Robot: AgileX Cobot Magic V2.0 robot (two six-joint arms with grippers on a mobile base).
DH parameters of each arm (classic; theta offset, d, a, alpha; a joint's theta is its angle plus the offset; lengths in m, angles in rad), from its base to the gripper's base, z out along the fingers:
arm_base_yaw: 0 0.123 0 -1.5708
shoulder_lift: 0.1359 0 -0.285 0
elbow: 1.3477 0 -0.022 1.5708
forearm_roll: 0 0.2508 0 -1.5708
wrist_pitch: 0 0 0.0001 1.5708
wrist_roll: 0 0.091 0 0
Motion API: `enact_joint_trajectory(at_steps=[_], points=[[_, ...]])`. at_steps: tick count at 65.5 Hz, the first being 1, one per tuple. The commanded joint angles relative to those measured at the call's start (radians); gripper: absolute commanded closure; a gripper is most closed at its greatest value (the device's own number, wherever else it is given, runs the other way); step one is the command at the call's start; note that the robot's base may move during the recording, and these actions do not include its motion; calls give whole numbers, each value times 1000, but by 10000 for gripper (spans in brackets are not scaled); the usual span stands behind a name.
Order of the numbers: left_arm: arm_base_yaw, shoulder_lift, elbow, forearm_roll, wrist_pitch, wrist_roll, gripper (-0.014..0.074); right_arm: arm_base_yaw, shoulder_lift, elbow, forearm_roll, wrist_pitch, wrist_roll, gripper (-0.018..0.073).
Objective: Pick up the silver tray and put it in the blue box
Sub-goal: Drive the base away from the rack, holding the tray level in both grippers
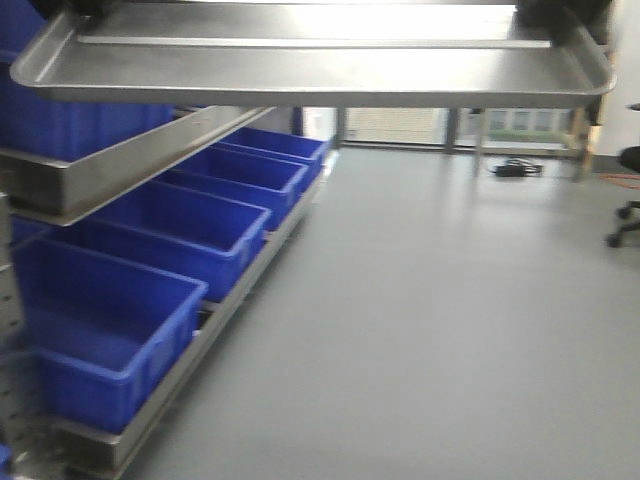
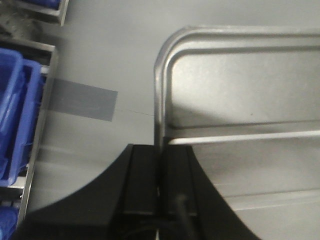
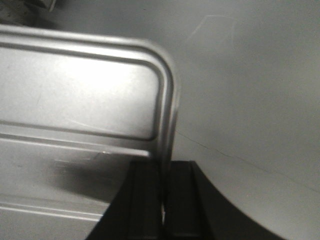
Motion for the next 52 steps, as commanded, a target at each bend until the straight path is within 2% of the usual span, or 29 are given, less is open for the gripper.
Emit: enact_joint_trajectory(at_steps=[1, 52], points=[[-2, -31, -32, 67, 41, -1, 701, -6, -35, -34, -84, 14, -22, 502], [-2, -31, -32, 67, 41, -1, 701, -6, -35, -34, -84, 14, -22, 502]])
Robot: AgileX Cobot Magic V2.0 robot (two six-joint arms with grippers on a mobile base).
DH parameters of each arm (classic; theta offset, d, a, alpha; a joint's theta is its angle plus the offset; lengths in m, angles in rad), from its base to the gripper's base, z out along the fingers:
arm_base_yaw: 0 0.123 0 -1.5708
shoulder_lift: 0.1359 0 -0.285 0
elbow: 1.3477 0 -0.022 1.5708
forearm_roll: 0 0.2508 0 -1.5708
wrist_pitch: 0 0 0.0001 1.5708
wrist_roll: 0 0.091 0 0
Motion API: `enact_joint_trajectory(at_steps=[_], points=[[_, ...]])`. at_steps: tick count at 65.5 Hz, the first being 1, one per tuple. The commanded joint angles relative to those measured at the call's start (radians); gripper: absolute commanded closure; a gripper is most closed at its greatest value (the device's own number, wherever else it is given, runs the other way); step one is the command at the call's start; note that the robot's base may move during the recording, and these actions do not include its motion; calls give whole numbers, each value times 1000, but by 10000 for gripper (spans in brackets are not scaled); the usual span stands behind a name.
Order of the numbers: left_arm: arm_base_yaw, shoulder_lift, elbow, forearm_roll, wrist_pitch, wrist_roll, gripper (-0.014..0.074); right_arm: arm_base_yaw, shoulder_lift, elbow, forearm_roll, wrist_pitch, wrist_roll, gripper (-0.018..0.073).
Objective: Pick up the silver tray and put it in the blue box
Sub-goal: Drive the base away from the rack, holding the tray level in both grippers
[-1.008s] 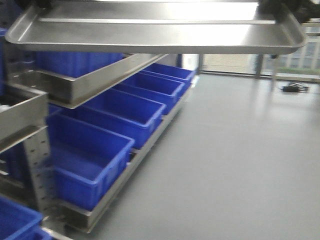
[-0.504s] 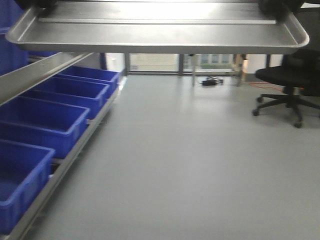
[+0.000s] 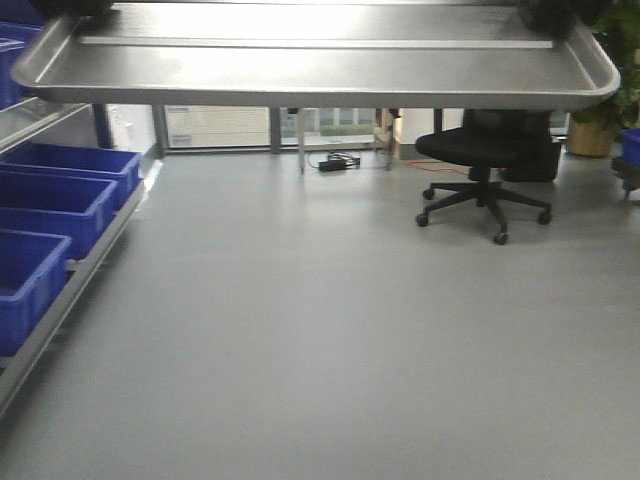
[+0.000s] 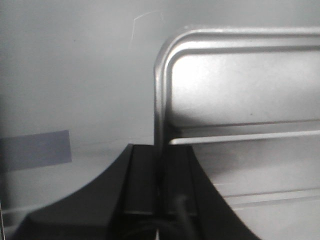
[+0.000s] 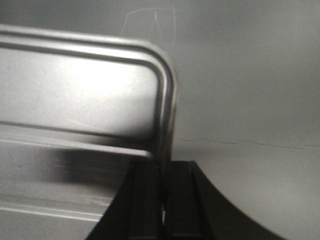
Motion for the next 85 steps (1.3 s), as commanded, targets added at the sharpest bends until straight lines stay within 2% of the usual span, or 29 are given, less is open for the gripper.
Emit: enact_joint_trajectory(at_steps=[1, 85], points=[[-1, -31, -32, 69, 41, -1, 701, -6, -35, -34, -84, 11, -22, 502], [-1, -31, -32, 63, 41, -1, 701, -6, -34, -34, -84, 12, -22, 502]])
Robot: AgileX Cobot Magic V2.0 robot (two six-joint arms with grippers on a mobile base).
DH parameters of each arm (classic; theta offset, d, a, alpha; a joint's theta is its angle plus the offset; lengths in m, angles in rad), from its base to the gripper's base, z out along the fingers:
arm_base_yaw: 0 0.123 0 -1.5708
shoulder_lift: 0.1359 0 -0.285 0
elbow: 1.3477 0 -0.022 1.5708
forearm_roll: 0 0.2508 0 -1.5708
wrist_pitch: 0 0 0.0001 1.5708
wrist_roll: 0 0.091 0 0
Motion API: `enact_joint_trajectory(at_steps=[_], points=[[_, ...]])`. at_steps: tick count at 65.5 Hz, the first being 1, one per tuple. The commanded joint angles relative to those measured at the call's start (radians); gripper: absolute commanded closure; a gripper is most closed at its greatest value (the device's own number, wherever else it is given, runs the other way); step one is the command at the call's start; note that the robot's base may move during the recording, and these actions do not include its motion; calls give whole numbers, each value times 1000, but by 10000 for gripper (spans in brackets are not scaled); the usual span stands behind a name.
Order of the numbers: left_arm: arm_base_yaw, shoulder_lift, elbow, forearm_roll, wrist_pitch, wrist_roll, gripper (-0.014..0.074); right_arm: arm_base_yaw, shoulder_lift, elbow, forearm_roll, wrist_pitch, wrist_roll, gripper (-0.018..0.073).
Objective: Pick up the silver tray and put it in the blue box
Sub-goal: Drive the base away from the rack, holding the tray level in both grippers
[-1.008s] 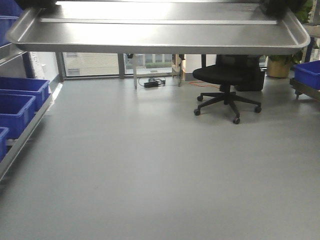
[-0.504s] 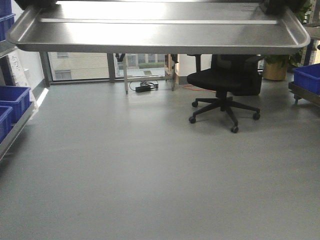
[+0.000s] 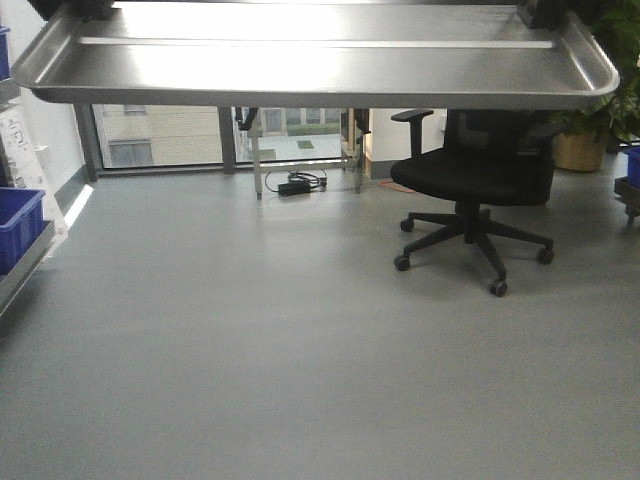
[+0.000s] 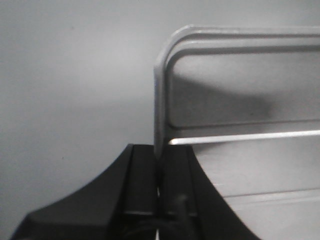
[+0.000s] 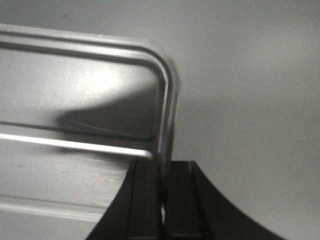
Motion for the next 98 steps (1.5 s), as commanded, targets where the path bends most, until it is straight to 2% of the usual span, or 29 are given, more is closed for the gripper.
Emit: enact_joint_trajectory(at_steps=[1, 98], points=[[-1, -31, -32, 64, 41, -1, 701, -6, -34, -34, -84, 11, -22, 502], [-1, -23, -32, 48, 39, -1, 701, -6, -34, -34, -84, 10, -22, 502]])
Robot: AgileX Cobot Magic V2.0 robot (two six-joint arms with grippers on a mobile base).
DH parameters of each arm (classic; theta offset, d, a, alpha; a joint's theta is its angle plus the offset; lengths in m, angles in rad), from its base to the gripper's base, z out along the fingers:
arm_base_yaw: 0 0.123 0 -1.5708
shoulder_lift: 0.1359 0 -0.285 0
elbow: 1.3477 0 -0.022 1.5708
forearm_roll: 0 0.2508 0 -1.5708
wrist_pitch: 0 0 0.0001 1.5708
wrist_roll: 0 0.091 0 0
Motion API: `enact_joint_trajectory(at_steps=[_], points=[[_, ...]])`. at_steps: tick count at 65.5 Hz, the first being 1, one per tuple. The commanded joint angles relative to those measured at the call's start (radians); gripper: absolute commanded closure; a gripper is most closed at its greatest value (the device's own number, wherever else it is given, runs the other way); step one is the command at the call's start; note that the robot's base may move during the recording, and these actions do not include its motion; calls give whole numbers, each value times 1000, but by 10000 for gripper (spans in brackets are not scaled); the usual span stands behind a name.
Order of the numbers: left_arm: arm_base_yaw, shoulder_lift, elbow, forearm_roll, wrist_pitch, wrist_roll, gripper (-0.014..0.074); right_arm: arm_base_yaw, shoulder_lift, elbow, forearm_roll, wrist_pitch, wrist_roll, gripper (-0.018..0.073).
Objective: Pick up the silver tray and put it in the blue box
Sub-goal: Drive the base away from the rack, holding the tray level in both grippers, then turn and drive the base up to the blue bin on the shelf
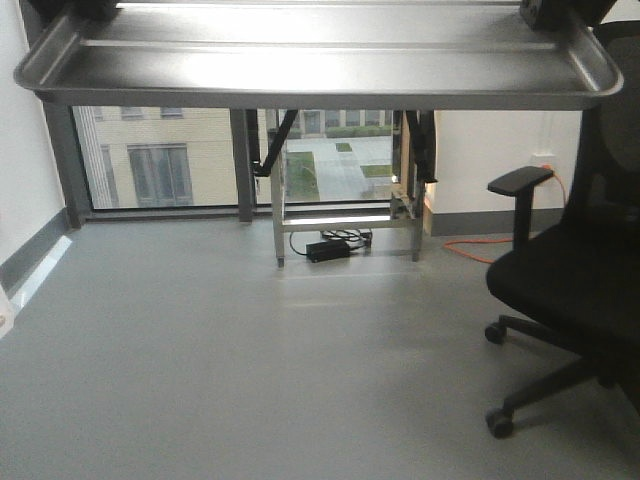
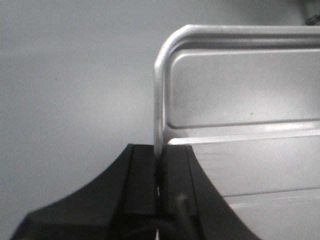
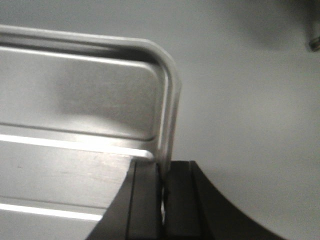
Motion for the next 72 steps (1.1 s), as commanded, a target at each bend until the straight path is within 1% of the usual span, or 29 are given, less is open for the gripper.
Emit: enact_joint_trajectory(at_steps=[1, 72], points=[[-1, -26, -32, 55, 39, 2, 701, -6, -34, -34, -82, 6, -22, 502], [-1, -26, -32, 55, 38, 2, 701, -6, -32, -34, -82, 6, -22, 502]])
